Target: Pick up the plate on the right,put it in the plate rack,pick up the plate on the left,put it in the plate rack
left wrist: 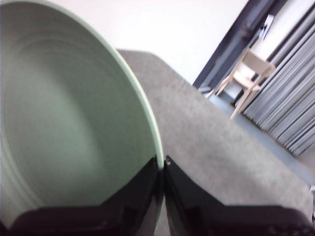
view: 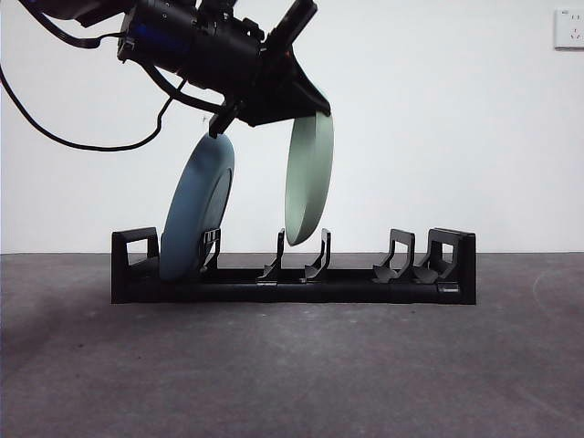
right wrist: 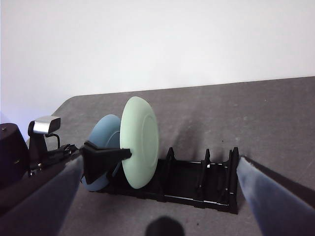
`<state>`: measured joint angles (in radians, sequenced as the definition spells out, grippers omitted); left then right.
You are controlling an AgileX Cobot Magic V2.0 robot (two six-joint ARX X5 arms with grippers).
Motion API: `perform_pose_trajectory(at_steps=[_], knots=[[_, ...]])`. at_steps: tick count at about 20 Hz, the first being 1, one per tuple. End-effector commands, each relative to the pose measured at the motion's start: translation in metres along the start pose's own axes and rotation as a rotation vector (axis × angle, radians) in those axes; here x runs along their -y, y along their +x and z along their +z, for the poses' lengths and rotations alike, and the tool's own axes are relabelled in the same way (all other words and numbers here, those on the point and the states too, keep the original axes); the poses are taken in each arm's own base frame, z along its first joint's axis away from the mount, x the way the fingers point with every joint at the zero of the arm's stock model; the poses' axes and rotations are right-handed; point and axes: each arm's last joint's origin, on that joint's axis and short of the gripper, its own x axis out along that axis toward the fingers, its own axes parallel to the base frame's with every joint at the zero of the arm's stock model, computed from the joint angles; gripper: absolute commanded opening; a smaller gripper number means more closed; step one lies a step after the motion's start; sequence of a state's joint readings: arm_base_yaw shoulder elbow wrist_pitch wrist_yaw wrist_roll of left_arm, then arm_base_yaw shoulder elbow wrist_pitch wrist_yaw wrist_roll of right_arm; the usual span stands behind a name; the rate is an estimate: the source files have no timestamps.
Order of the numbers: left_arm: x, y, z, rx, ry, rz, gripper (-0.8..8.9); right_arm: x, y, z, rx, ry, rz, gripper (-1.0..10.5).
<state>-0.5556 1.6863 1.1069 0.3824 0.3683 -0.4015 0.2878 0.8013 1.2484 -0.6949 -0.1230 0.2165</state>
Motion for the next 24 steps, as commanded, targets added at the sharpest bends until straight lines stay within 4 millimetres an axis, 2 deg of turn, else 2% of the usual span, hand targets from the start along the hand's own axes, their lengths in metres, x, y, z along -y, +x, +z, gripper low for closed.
perform_pose_trajectory(at_steps=[1, 11, 19, 22, 24], knots=[[-0.002, 0.001, -0.002, -0.016, 0.068, 0.001, -0.09, 0.0, 0.003, 0.0, -0.004, -0.008, 0.001, 6.3], [-0.005, 0.001, -0.01, -0.088, 0.143, 0.033, 0.05, 0.001, 0.013, 0.0, -0.032, -0.005, 0.0, 6.3], [-0.012, -0.001, -0.017, -0.143, 0.132, 0.191, 0.05, 0.001, 0.013, -0.001, -0.035, -0.004, 0.002, 6.2], [-0.012, -0.001, -0.017, -0.145, 0.132, 0.19, 0.06, 0.001, 0.013, -0.001, -0.035, -0.004, 0.002, 6.2], [-0.011, -0.001, -0.017, -0.141, 0.133, 0.181, 0.76, 0.001, 0.013, -0.001, -0.035, -0.004, 0.002, 6.3]])
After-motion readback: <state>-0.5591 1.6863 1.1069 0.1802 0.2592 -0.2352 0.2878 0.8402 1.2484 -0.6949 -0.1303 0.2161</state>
